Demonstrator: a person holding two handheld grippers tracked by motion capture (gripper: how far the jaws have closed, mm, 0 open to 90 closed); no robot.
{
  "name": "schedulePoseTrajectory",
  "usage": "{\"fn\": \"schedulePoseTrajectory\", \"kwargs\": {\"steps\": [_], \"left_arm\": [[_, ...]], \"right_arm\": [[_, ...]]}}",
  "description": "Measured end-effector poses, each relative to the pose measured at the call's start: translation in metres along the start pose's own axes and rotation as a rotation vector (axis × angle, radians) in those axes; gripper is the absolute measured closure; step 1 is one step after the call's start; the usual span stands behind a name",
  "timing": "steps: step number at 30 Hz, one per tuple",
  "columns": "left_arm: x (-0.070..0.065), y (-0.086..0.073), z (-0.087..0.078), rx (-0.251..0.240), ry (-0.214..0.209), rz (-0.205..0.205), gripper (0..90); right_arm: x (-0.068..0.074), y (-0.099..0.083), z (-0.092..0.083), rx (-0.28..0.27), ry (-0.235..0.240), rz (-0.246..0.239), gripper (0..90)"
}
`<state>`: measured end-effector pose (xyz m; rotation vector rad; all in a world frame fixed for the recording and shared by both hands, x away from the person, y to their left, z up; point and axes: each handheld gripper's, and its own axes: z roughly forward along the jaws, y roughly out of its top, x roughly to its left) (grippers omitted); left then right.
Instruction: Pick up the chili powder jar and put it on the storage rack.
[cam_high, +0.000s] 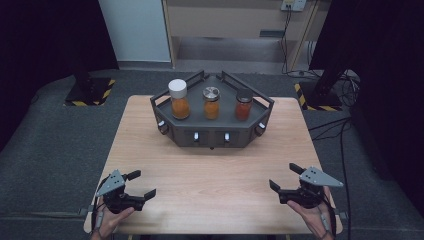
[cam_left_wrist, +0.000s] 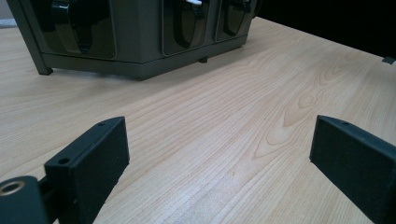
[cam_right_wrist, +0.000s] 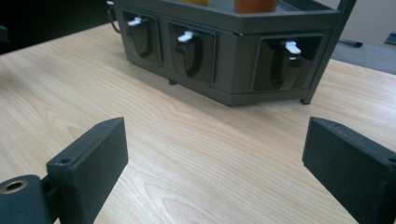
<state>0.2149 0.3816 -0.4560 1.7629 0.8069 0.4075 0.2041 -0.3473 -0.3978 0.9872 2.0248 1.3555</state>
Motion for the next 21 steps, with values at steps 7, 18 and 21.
{"fn": "schedulePoseTrajectory", "kwargs": {"steps": [7,18,21], "left_arm": [[0.002,-0.002,-0.004,-0.010,0.012,-0.010,3.9],[0.001,0.000,-0.002,-0.002,0.002,0.006,3.9],[0.000,0.000,-0.001,-0.001,0.001,0.008,3.9]], "right_arm": [[-0.001,-0.012,0.006,0.004,0.014,0.013,6.8],[-0.006,-0.023,0.011,0.005,0.021,0.027,7.0],[-0.007,-0.025,0.013,0.010,0.021,0.032,7.0]]}}
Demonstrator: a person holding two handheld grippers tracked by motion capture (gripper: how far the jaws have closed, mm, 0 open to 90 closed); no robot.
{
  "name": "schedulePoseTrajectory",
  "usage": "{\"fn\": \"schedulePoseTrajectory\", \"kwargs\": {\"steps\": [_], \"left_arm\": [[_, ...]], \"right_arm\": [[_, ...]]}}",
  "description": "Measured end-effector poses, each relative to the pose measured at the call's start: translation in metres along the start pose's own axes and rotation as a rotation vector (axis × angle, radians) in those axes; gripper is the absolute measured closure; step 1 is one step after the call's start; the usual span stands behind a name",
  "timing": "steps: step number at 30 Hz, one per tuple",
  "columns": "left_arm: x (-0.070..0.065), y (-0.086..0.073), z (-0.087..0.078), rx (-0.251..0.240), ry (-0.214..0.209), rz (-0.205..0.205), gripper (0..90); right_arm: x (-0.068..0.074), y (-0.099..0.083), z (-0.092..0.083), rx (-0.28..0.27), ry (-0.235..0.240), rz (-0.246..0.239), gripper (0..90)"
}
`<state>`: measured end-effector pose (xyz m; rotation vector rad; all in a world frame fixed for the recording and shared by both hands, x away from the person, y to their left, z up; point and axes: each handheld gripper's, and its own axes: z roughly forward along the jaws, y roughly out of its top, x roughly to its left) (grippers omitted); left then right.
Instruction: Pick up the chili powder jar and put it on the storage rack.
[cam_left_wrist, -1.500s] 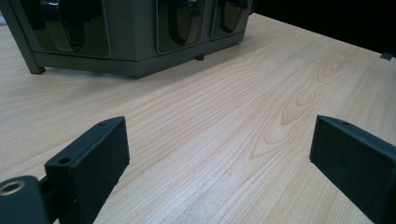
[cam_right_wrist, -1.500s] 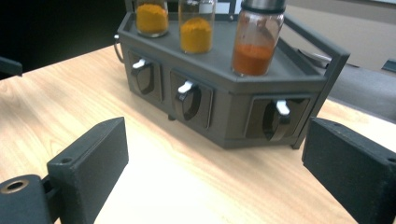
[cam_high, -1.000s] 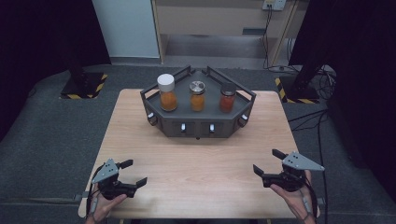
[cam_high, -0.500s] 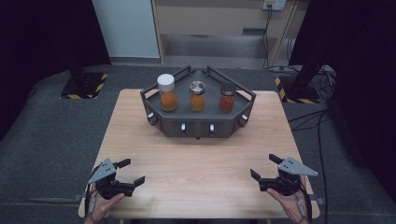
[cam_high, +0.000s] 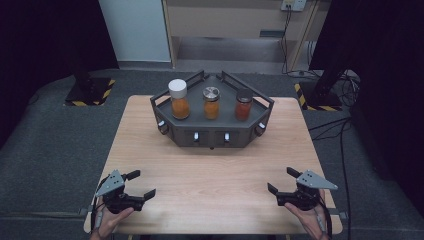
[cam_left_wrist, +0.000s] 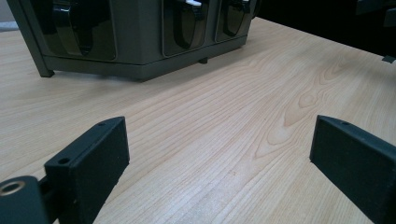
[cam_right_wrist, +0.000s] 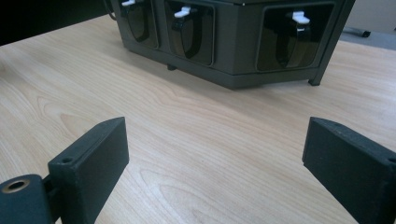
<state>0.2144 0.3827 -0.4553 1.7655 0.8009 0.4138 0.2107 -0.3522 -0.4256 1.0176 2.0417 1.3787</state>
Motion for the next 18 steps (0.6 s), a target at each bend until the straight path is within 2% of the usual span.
{"fn": "schedulePoseTrajectory", "kwargs": {"steps": [6,18], "left_arm": [[-0.0001,0.0004,0.0006,0.003,-0.003,0.004,3.9],[0.0004,0.0002,0.0013,0.001,-0.004,0.002,3.9]], "right_arm": [[0.0018,0.0002,0.0034,0.018,0.002,-0.022,6.9],[0.0013,0.0001,0.0043,0.024,0.004,-0.016,6.6]]}}
